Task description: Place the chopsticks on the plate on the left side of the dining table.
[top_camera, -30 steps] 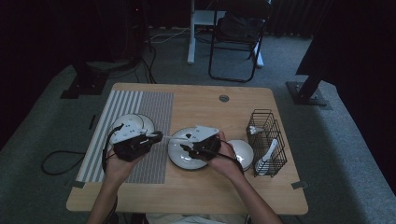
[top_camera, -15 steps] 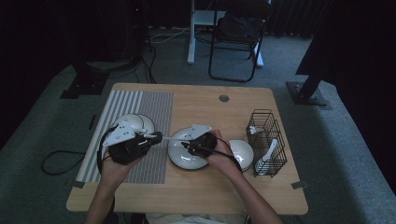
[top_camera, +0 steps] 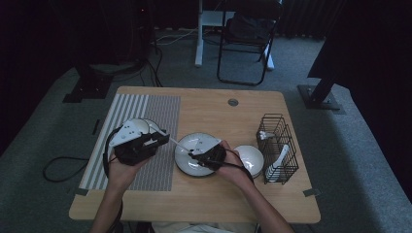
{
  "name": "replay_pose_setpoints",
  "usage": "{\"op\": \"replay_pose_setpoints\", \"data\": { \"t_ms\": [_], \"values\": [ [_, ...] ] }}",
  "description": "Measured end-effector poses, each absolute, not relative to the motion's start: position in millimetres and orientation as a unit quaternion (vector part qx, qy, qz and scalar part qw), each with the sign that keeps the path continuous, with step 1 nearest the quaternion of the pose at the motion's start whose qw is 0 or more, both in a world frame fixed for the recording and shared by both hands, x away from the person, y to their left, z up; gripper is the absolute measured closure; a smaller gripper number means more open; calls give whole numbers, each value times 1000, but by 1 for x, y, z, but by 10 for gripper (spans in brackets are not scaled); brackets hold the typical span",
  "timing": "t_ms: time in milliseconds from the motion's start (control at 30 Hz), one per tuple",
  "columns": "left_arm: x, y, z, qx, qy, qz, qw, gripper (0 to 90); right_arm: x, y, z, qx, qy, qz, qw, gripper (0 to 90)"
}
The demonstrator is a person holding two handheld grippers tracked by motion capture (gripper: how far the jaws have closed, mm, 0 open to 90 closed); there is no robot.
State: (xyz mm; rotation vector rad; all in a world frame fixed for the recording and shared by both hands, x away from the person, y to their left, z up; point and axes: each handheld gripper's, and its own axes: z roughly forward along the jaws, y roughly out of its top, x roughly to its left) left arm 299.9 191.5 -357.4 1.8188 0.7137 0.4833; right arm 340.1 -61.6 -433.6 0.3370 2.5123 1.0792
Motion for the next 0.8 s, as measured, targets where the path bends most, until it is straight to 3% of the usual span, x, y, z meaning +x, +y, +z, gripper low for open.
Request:
{"op": "replay_pose_setpoints", "data": {
  "t_ms": [267,500,800],
  "values": [
    [303,189,-367,770,313,221,511,749,341,-66,-429,131,886,406,181,866],
    [300,189,-362,764,312,232,515,846,342,-67,-426,146,882,408,187,866],
    [303,183,-357,758,304,238,525,849,338,-57,-431,137,892,387,192,866]
  ]
}}
